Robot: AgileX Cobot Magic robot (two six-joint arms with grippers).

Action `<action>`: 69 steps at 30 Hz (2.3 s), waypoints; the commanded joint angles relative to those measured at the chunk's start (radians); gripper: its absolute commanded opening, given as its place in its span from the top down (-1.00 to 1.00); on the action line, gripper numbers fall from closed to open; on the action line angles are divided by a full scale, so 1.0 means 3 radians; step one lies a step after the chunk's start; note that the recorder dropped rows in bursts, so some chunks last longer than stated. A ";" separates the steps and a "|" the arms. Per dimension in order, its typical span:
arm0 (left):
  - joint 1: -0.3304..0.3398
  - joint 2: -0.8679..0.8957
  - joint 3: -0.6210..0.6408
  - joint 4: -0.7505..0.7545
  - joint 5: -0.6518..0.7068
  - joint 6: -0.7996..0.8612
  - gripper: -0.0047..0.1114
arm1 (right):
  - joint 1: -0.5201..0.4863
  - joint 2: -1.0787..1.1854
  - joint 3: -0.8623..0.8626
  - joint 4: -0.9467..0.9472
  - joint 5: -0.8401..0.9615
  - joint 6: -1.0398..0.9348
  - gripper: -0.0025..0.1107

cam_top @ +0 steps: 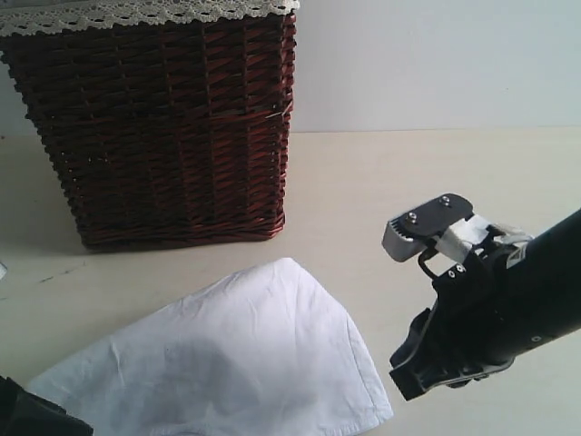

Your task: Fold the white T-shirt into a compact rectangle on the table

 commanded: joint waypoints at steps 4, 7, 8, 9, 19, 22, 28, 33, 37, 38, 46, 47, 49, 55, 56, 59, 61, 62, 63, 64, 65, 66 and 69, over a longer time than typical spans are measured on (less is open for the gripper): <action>-0.0005 -0.0020 0.0027 -0.0094 -0.0058 0.0022 0.16 | 0.0006 0.0198 0.0142 0.0353 -0.0222 0.0000 0.07; -0.0005 -0.0020 0.0027 -0.0096 -0.0058 0.0022 0.16 | 0.0006 0.0340 0.0142 0.0798 -0.0276 -0.0276 0.07; -0.0005 -0.0020 0.0027 -0.0103 -0.0051 0.0022 0.16 | 0.0006 0.0387 0.0142 0.0940 -0.0276 -0.0392 0.07; -0.0005 -0.0020 0.0027 -0.0103 -0.0045 0.0022 0.16 | 0.0006 0.0427 0.0142 0.1031 -0.0283 -0.0475 0.07; -0.0005 -0.0020 0.0027 -0.0103 -0.0045 0.0022 0.16 | 0.0006 0.0961 0.0142 0.1547 -0.0391 -0.0986 0.10; -0.0005 -0.0020 0.0027 -0.0103 -0.0045 0.0022 0.16 | 0.0006 0.1086 0.0142 0.1907 -0.0253 -0.1391 0.24; -0.0005 -0.0020 0.0027 -0.0103 -0.0045 0.0022 0.16 | 0.0006 0.1205 0.0122 0.2027 -0.0093 -0.1667 0.95; -0.0005 -0.0020 0.0012 -0.0196 -0.0044 0.0135 0.16 | 0.0006 0.0589 -0.0324 0.2034 0.0626 -0.1829 0.96; -0.0005 -0.0020 -0.0030 -0.0973 0.0062 0.0883 0.16 | 0.0006 -0.0173 -0.1047 0.2034 0.0621 -0.1556 0.96; -0.0005 -0.0020 -0.0030 -0.1175 0.0060 0.1082 0.16 | 0.0006 -0.0243 -0.1169 0.2034 0.0597 -0.1466 0.96; -0.0005 -0.0173 -0.0037 -0.2172 0.0115 0.2321 0.03 | 0.0006 -0.0078 -0.1308 0.2041 0.0680 -0.1252 0.96; -0.0005 -0.0225 -0.0052 -0.2159 0.0115 0.2373 0.03 | 0.0006 -0.0043 -0.1308 0.2066 0.0680 -0.1245 0.96; -0.0005 -0.0323 -0.0101 -0.2073 0.0091 0.2387 0.03 | 0.0006 0.0023 -0.1315 0.2135 0.0729 -0.1296 0.96; -0.0005 -0.0633 -0.0257 -0.1556 -0.0221 0.2342 0.03 | 0.0006 0.0320 -0.1433 0.2278 0.1958 -0.1772 0.96; -0.0005 -0.0647 -0.0260 -0.1423 -0.0221 0.2342 0.03 | 0.0006 0.0340 -0.1473 0.2286 0.2128 -0.1798 0.96; -0.0005 -0.0647 -0.0260 -0.1243 -0.0208 0.2329 0.03 | 0.0006 0.0340 -0.1544 0.2613 0.2133 -0.1961 0.96; -0.0005 -0.0634 -0.0260 -0.1260 -0.0261 0.2345 0.03 | 0.0006 0.0340 -0.1672 0.2744 0.2133 -0.1994 0.96; -0.0005 -0.0629 -0.0260 -0.1267 -0.0285 0.2345 0.03 | 0.0006 0.0340 -0.1692 0.2744 0.2133 -0.1987 0.96; -0.0005 -0.0629 -0.0260 -0.1303 -0.0359 0.2345 0.03 | 0.0006 0.0340 -0.1699 0.2744 0.2133 -0.1972 0.96; -0.0005 -0.0629 -0.0260 -0.1330 -0.0410 0.2345 0.03 | 0.0006 0.0340 -0.1699 0.2733 0.2133 -0.1964 0.96; -0.0005 -0.0629 -0.0260 -0.1406 -0.0496 0.2379 0.03 | 0.0006 0.0344 -0.1699 0.2733 0.2133 -0.1944 0.96; -0.0005 -0.0629 -0.0260 -0.1463 -0.0509 0.2443 0.03 | 0.0006 0.0362 -0.1699 0.2740 0.2133 -0.1898 0.96; -0.0005 -0.0629 -0.0260 -0.2160 -0.0400 0.2906 0.03 | 0.0064 0.0472 -0.1699 0.2681 0.2133 -0.1793 0.96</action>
